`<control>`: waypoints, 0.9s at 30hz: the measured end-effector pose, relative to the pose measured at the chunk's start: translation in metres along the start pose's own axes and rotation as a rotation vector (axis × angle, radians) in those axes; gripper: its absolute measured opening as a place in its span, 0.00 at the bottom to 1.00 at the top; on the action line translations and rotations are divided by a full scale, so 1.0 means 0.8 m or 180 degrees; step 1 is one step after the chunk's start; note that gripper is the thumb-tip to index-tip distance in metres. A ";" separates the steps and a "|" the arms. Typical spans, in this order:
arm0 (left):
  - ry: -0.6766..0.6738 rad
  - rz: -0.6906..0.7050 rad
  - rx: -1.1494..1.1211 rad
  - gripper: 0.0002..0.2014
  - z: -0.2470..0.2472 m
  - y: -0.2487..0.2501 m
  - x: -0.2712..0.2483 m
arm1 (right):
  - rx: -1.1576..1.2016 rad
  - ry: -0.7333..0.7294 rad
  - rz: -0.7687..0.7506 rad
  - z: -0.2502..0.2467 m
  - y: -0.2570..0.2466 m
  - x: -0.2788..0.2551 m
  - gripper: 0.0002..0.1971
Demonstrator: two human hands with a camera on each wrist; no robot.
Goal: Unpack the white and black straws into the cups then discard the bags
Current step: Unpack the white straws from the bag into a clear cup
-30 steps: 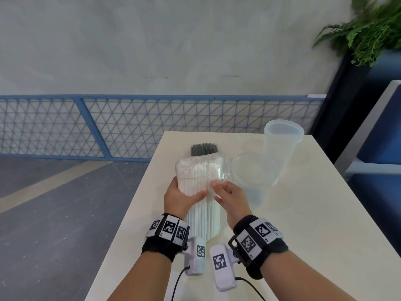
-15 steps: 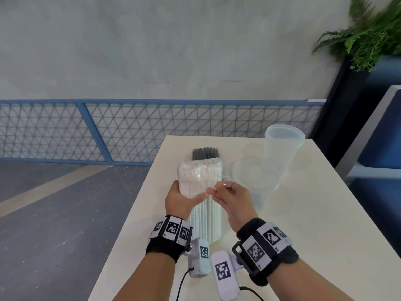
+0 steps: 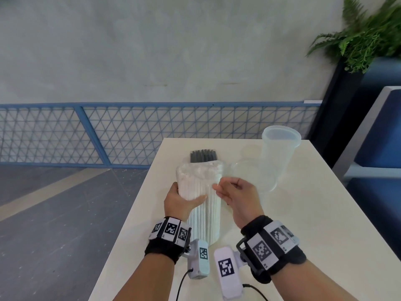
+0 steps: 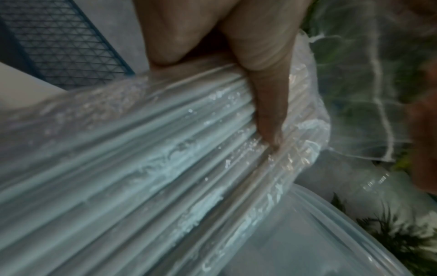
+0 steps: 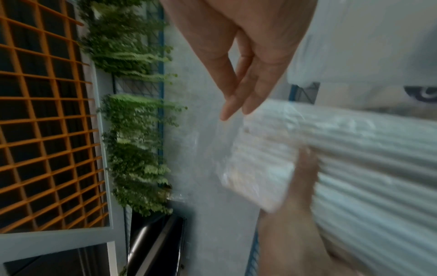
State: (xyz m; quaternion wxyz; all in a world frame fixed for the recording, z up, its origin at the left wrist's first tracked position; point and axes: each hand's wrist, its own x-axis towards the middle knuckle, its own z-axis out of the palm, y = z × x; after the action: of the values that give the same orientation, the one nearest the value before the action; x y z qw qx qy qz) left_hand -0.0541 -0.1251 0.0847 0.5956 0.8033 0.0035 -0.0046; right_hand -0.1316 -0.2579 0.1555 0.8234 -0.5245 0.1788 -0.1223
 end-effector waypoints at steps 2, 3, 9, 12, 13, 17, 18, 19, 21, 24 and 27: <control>-0.0041 0.0009 -0.0010 0.29 -0.002 -0.001 0.001 | -0.0027 0.0033 -0.0123 -0.001 -0.014 0.008 0.03; -0.0061 0.0019 0.0001 0.30 -0.002 -0.002 0.002 | -0.0043 -0.0008 -0.0138 -0.003 -0.020 0.011 0.03; -0.0010 -0.0028 -0.0006 0.29 -0.003 -0.003 0.004 | 0.0237 -0.0365 0.0363 -0.013 -0.016 0.011 0.11; -0.0011 0.0031 -0.0011 0.28 -0.004 -0.002 0.001 | 0.0571 -0.0276 0.0658 -0.015 -0.003 0.009 0.12; -0.0018 0.0041 -0.0015 0.28 -0.003 -0.002 0.000 | 0.0666 -0.0245 0.0735 -0.015 -0.001 0.008 0.11; 0.0015 0.0021 -0.0019 0.27 -0.006 -0.003 0.001 | 0.0705 -0.0205 0.0946 -0.012 -0.001 0.004 0.06; 0.0021 0.0008 -0.0019 0.27 -0.006 -0.002 0.001 | 0.0685 -0.0166 0.0991 -0.013 -0.001 0.004 0.06; 0.0023 0.0005 -0.0008 0.27 -0.008 -0.001 0.001 | 0.0694 -0.0123 0.1065 -0.013 0.000 0.002 0.06; -0.0008 -0.0006 -0.0013 0.27 -0.008 0.000 0.001 | 0.0703 -0.0086 0.1176 -0.017 0.006 0.002 0.04; -0.0106 -0.0002 -0.0038 0.28 -0.008 0.001 0.001 | -0.0704 0.0226 0.0259 -0.020 0.026 0.008 0.19; -0.0263 0.0027 -0.0051 0.29 -0.011 0.005 -0.003 | -0.2638 0.0573 -0.1691 -0.028 0.030 0.021 0.33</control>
State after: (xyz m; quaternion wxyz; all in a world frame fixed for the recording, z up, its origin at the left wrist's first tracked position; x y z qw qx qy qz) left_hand -0.0561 -0.1180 0.0908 0.6016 0.7976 -0.0245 -0.0352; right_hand -0.1257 -0.2724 0.1228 0.4675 -0.8223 0.1429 -0.2912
